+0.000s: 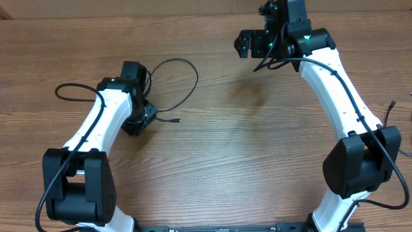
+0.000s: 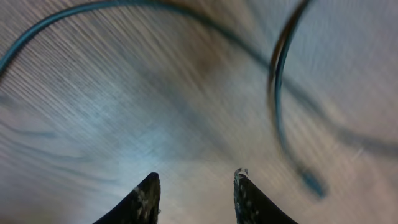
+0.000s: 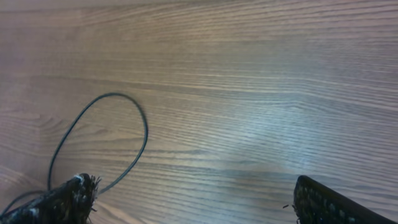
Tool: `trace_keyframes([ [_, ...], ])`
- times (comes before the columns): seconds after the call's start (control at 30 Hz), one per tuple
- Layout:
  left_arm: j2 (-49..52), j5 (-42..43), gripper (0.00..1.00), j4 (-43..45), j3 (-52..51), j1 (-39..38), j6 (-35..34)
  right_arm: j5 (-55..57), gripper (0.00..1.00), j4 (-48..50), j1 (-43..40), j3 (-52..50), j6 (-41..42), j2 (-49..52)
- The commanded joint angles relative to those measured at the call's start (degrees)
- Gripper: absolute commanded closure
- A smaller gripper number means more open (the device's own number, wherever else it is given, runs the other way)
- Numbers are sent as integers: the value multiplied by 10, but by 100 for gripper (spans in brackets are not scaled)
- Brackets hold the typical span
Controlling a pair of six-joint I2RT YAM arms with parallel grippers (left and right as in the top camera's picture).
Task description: Untangle cables
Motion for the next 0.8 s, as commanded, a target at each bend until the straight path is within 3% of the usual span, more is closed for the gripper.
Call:
trace_keyframes([
  [0.0, 8, -28, 68, 39, -4, 0, -173, -5, 0, -3, 13, -1, -12, -16],
  [0.13, 47, 20, 80, 119, -4, 0, -246, -3, 0, -7, 28, -1, -19, -20],
  [0.43, 175, 125, 71, 218, -4, 0, -294, -3, 0, -15, 33, -1, -45, -36],
  [0.5, 193, 144, 78, 236, -4, 0, -294, -3, 0, -15, 33, -1, -45, -38],
  [0.57, 204, 150, 96, 242, -4, 0, -294, -3, 0, -16, 33, -1, -45, -40],
  [0.77, 207, 163, 96, 266, 2, 1, -254, -3, 0, -15, 33, -1, -45, -40],
])
